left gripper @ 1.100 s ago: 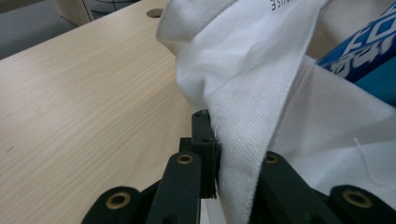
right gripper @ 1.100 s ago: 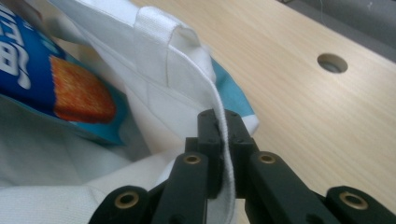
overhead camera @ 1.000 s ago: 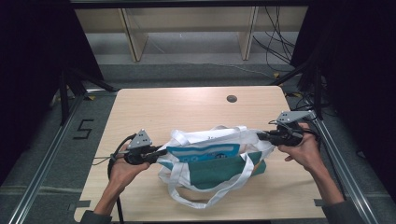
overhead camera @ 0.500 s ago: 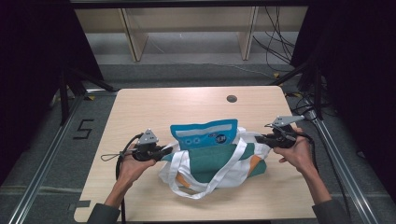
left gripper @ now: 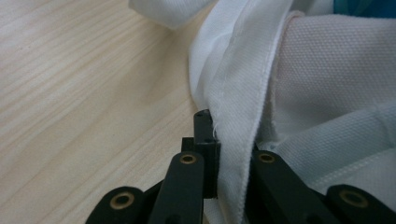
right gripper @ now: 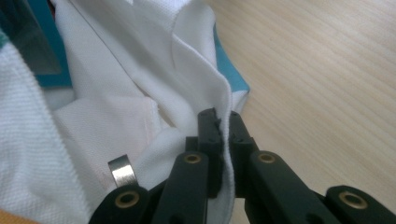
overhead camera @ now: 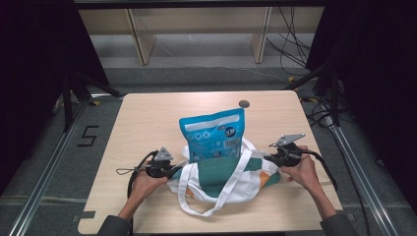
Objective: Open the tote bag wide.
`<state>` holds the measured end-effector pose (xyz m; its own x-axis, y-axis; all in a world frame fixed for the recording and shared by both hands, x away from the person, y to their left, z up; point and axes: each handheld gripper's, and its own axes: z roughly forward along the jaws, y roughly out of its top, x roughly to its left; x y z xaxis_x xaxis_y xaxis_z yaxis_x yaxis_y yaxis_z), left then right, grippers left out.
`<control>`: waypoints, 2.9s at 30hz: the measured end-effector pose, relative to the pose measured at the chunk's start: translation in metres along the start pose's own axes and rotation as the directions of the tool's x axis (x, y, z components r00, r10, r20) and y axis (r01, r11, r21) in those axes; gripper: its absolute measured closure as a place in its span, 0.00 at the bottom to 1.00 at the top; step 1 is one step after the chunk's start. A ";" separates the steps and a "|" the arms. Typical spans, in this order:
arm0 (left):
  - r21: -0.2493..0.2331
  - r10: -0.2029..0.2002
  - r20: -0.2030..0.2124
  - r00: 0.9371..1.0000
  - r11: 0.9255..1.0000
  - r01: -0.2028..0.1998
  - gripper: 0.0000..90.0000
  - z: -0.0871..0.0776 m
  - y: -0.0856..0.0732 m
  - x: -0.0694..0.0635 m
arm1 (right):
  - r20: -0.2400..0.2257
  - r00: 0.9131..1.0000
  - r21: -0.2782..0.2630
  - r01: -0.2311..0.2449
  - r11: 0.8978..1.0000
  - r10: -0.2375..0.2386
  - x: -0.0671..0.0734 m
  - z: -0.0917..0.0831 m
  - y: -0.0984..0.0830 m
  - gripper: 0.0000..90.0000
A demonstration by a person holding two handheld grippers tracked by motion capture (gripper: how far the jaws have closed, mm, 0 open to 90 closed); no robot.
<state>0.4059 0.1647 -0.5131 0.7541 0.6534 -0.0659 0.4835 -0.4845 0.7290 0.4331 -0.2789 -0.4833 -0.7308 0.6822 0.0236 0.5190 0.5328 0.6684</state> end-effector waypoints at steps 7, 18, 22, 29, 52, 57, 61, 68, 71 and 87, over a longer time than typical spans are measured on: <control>-0.001 0.025 -0.034 0.999 1.000 -0.026 0.90 -0.010 0.006 -0.003 | 0.004 1.000 -0.005 -0.011 1.000 0.011 0.001 -0.006 0.004 0.98; -0.073 -0.048 -0.020 0.999 0.996 0.047 0.79 -0.021 0.011 0.003 | 0.018 0.999 -0.137 -0.031 0.990 0.033 0.001 -0.041 0.019 0.83; -0.073 -0.029 -0.020 0.999 0.997 0.027 0.79 -0.022 0.015 0.004 | 0.005 0.999 -0.191 -0.039 0.981 0.041 0.007 -0.059 0.028 0.74; -0.073 -0.024 -0.027 0.999 0.997 0.022 0.77 -0.024 0.016 0.005 | -0.062 0.998 -0.244 0.007 0.970 -0.023 0.030 -0.095 0.047 0.65; -0.077 0.013 -0.013 1.000 0.997 -0.013 0.54 -0.034 0.058 0.011 | -0.239 0.955 -0.130 0.149 0.980 -0.177 0.067 -0.070 0.060 0.43; -0.083 -0.021 0.040 0.999 0.996 0.024 0.52 -0.018 0.068 0.016 | -0.318 0.940 -0.118 0.093 0.989 -0.126 0.059 -0.060 0.058 0.42; -0.063 -0.038 0.088 0.995 0.997 0.043 0.58 -0.006 0.072 0.021 | -0.328 0.937 -0.134 0.076 0.988 -0.116 0.054 -0.059 0.056 0.39; -0.112 -0.029 0.090 0.995 0.993 0.039 0.93 -0.008 0.074 0.026 | -0.356 0.912 -0.114 0.172 0.978 -0.202 0.058 -0.062 0.047 0.88; -0.107 -0.044 0.082 0.996 0.993 0.053 0.95 -0.007 0.073 0.027 | -0.378 0.909 -0.097 0.152 0.984 -0.177 0.058 -0.059 0.033 0.97; 0.047 -0.052 0.066 0.996 0.998 0.049 0.96 0.022 0.039 0.028 | -0.263 0.941 0.093 0.245 0.965 -0.214 0.100 -0.015 -0.013 1.00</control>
<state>0.4561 0.1515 -0.5010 0.7556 0.6378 -0.1490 0.5404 -0.4785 0.6921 0.3466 -0.2251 -0.4781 -0.9150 0.3964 0.0748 0.3630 0.7283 0.5813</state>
